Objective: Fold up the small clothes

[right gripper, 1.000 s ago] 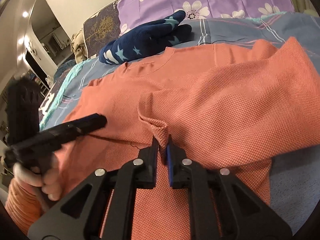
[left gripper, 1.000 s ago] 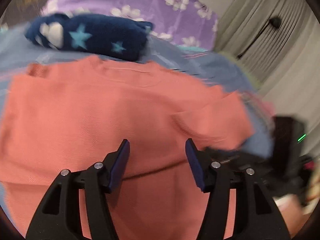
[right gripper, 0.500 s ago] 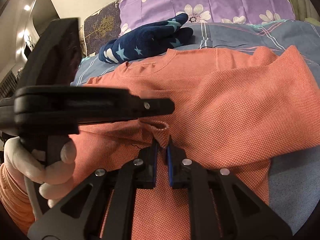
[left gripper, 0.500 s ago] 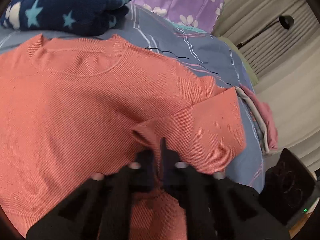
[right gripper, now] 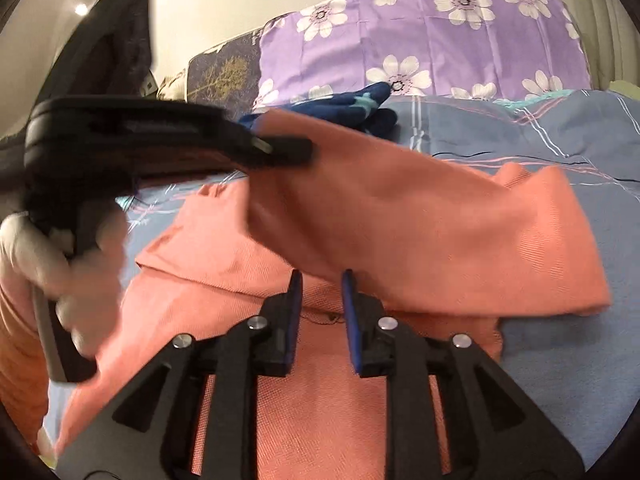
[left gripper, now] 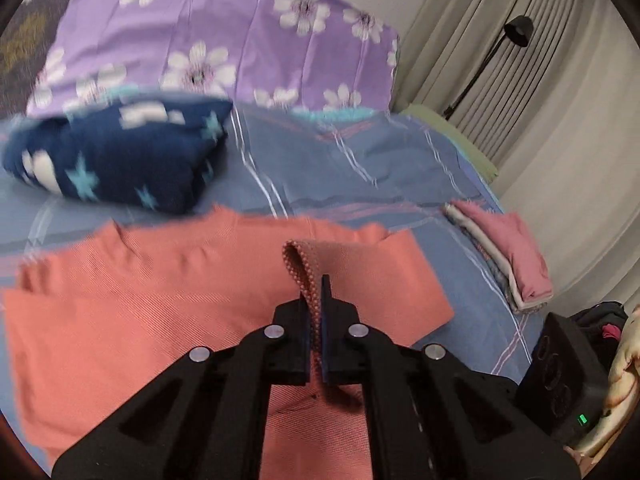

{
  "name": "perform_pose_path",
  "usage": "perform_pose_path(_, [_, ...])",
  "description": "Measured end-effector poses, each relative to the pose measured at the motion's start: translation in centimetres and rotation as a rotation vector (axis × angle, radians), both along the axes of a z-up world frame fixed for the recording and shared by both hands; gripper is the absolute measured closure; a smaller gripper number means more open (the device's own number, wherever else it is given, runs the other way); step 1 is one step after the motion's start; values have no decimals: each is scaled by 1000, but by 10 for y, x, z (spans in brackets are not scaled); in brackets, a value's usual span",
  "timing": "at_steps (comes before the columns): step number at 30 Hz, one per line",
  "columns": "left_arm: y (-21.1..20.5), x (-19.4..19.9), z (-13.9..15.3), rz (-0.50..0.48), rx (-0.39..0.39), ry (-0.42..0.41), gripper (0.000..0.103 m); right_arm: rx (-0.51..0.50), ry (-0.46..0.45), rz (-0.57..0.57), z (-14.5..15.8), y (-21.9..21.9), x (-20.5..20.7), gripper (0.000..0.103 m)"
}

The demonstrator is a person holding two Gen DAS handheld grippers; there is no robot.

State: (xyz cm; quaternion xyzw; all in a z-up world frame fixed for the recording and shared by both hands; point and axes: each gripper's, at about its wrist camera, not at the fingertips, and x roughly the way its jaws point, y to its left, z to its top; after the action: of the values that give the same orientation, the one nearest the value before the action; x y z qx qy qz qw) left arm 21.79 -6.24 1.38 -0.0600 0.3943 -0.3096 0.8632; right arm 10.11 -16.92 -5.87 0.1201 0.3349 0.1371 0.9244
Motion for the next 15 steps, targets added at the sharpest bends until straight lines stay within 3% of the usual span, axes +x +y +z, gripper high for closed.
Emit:
perform_pose_path(7, [64,-2,47,105,24,-84,100,11,86,-65,-20,-35,-3,80])
perform_pose_path(12, [92,-4,56,153,47,-91,100,36,138,-76,-36,-35,6,80])
perform_pose_path(15, [99,-5,56,160,65,-91,100,34,113,-69,-30,-32,6,80])
